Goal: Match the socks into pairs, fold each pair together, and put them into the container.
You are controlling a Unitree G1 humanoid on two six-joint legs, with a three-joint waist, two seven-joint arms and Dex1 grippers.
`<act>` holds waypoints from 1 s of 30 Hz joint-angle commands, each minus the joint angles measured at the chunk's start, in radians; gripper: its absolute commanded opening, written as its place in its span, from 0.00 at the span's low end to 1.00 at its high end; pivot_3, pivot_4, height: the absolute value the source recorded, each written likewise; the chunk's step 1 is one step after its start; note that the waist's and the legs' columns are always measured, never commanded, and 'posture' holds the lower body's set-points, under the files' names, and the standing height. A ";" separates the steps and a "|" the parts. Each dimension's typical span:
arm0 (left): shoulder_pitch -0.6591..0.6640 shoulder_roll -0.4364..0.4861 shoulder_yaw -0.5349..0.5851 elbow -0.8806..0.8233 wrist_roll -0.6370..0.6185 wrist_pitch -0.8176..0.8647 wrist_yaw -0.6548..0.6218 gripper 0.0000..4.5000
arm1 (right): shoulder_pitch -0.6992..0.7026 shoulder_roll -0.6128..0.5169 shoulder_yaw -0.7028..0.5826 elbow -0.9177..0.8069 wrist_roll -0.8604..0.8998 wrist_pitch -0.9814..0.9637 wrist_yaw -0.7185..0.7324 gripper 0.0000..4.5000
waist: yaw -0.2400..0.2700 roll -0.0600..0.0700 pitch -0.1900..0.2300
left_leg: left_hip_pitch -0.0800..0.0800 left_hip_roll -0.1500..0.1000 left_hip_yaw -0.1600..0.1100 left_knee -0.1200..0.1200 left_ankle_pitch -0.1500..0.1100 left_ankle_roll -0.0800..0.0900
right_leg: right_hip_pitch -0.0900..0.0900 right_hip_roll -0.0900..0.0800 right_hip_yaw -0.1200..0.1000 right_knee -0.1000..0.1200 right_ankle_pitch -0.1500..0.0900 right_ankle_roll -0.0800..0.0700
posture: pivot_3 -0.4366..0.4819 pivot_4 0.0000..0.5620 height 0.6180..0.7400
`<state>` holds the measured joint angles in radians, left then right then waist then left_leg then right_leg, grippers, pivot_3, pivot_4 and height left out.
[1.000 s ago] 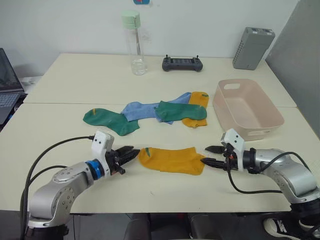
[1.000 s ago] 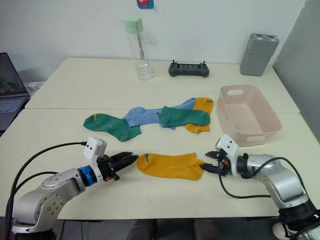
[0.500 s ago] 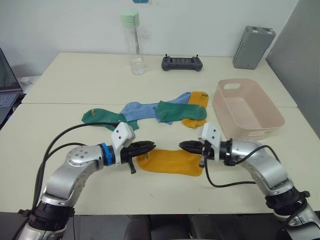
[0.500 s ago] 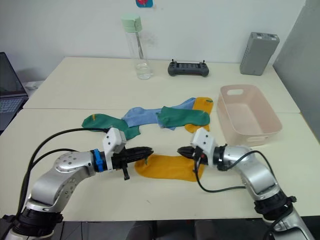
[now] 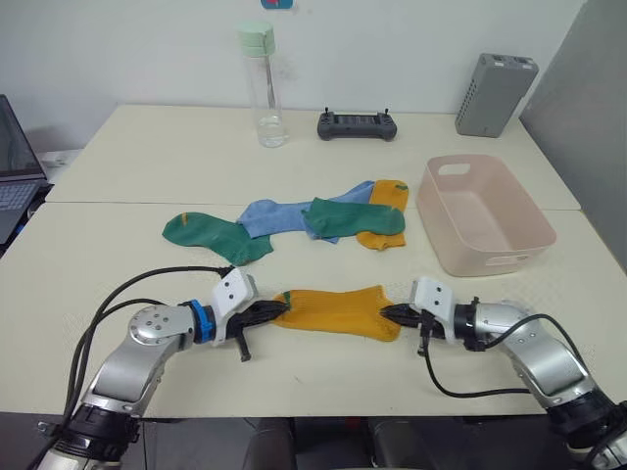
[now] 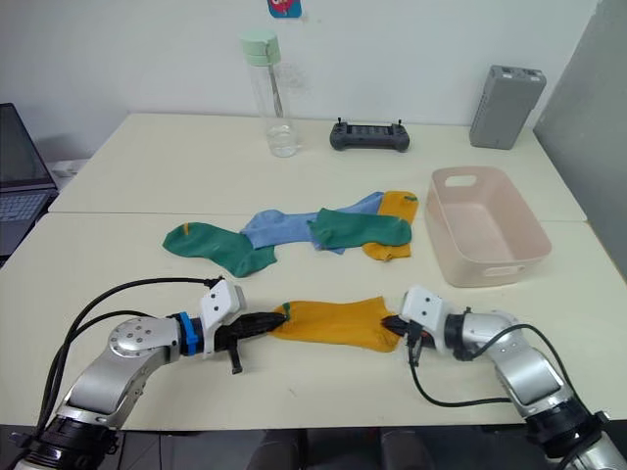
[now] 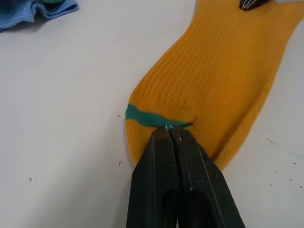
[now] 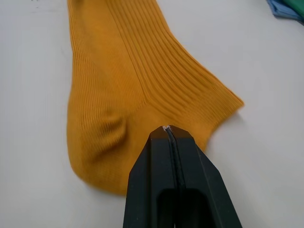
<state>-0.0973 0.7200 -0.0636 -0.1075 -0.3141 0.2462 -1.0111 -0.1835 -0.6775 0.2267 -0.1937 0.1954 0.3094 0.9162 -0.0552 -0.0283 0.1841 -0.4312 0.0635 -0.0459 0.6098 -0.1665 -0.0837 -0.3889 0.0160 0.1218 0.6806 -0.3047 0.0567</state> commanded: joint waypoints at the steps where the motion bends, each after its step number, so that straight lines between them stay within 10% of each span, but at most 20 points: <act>1: 0.010 0.019 0.039 -0.055 -0.053 0.001 -0.052 0.00 | -0.018 0.031 -0.060 -0.098 0.131 0.069 0.027 0.00 | -0.001 0.000 0.000 | 0.000 0.000 0.000 0.000 0.000 0.000 | 0.000 0.000 0.000 0.000 0.000 0.000 | 0.48 0.27 1.00; 11: 0.024 0.065 0.013 -0.031 0.035 -0.001 -0.058 0.00 | 0.012 -0.031 0.067 -0.102 0.034 0.091 0.074 0.00 | 0.006 0.000 0.000 | 0.000 0.000 0.000 -0.001 0.000 0.000 | -0.001 0.000 -0.001 0.000 -0.001 -0.001 | 0.48 0.27 1.00; 20: 0.045 0.088 0.118 -0.038 -0.082 0.078 -0.097 0.00 | 0.078 -0.119 -0.058 -0.115 0.090 0.063 0.113 0.00 | 0.002 0.000 0.000 | 0.001 0.000 0.001 0.000 0.000 0.000 | 0.000 0.000 0.000 0.000 -0.001 -0.002 | 0.48 0.27 1.00; 25: -0.002 -0.018 0.296 -0.046 -0.201 0.191 0.110 0.00 | 0.048 -0.025 -0.227 -0.159 0.187 0.115 -0.029 0.00 | 0.001 0.000 0.000 | 0.001 0.001 0.000 -0.001 0.000 0.000 | 0.000 0.000 -0.001 0.001 -0.001 -0.001 | 0.48 0.27 1.00; 30: 0.000 -0.138 0.363 0.033 -0.105 0.083 0.312 0.26 | 0.038 0.052 -0.258 -0.080 0.097 0.056 -0.159 0.28 | 0.001 -0.001 -0.001 | 0.001 0.000 0.000 0.001 0.000 0.000 | 0.001 0.000 0.000 0.000 0.004 0.007 | 0.48 0.27 1.00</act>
<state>-0.1116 0.5980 0.2802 -0.0746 -0.4402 0.3615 -0.7447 -0.1497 -0.6352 -0.0153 -0.2847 0.3158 0.3953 0.7926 -0.0544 -0.0290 0.1833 -0.4304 0.0633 -0.0453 0.6103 -0.1665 -0.0837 -0.3881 0.0160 0.1226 0.6804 -0.3006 0.0640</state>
